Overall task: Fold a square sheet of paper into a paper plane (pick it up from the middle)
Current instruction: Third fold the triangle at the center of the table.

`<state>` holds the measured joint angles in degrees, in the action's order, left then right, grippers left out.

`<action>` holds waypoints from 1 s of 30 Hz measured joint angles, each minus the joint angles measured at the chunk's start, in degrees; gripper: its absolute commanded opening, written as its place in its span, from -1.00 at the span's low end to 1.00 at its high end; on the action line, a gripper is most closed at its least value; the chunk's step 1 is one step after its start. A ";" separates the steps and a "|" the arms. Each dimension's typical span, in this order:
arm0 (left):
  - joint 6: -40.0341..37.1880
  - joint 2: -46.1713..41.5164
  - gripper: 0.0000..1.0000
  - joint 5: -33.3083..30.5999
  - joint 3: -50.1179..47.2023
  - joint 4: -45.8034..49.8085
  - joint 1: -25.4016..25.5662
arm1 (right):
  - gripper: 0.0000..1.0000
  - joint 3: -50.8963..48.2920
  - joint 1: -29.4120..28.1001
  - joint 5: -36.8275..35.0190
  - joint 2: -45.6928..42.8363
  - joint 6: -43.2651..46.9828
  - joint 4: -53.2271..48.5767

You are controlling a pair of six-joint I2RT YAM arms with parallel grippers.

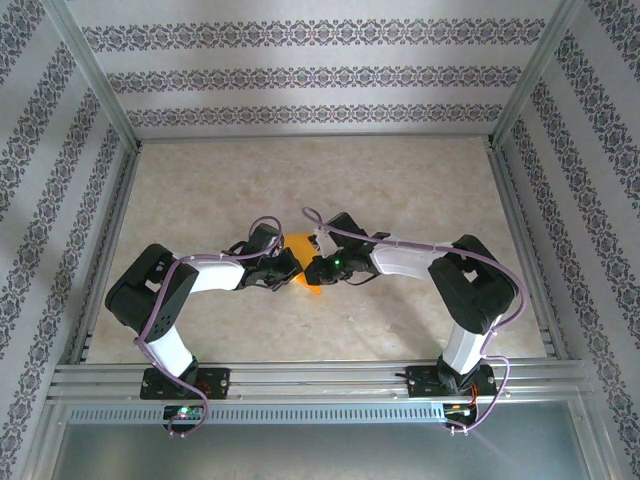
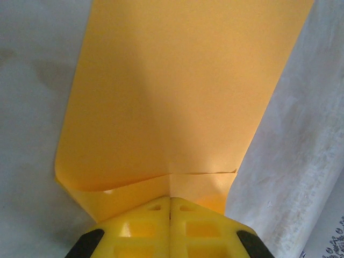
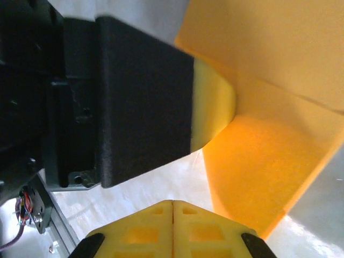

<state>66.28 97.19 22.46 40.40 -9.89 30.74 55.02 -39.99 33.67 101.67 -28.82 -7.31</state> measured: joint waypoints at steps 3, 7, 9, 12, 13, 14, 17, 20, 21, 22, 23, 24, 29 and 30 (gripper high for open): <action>0.00 0.00 -0.89 0.00 0.00 0.00 0.00 | -0.89 0.35 -0.33 0.31 1.64 0.00 -0.04; 0.00 0.00 -0.89 0.02 0.00 0.00 0.00 | -0.89 0.44 -0.39 0.28 2.95 -0.02 -0.09; 0.00 0.00 -0.90 0.02 0.00 0.00 0.00 | -0.89 0.44 -0.39 0.28 3.54 -0.02 -0.13; 0.00 0.00 -0.89 0.15 0.00 0.00 0.00 | -0.89 0.48 -0.39 0.28 4.35 -0.02 -0.17; 0.00 0.00 -0.89 0.17 0.00 0.00 0.00 | -0.89 0.48 -0.39 0.28 4.55 -0.02 -0.17; 0.00 0.00 -0.89 0.17 0.00 0.00 0.00 | -0.89 0.48 -0.39 0.28 4.72 -0.02 -0.17; -0.02 0.00 -0.89 0.17 0.00 0.00 0.00 | -0.89 0.48 -0.39 0.24 4.92 0.00 -0.20; -0.02 0.00 -0.90 0.17 0.00 0.00 0.00 | -0.89 0.48 -0.39 0.24 5.01 0.00 -0.22; 0.00 0.00 -0.90 0.17 0.00 0.00 0.00 | -0.89 0.48 -0.39 0.24 5.09 0.00 -0.22; -0.02 0.00 -0.90 0.15 0.00 0.00 0.00 | -0.89 0.48 -0.39 0.24 5.20 0.00 -0.20; -0.02 0.00 -0.90 0.15 0.00 0.00 0.00 | -0.89 0.48 -0.37 0.24 5.40 0.00 -0.17; 0.00 0.00 -0.90 0.15 0.00 0.00 0.00 | -0.89 0.52 -0.37 0.26 5.57 0.00 -0.15; -0.02 0.04 -0.91 -0.02 0.24 0.50 0.00 | -0.88 0.59 -0.24 0.35 5.66 0.00 -0.15; -0.02 0.07 -0.92 -0.04 0.46 0.85 0.00 | -0.88 0.50 -0.24 0.46 5.66 0.00 0.00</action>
<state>66.26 97.25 22.41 40.86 -9.04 30.74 55.53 -40.23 34.13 107.33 -28.82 -7.31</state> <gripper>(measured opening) 0.049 0.060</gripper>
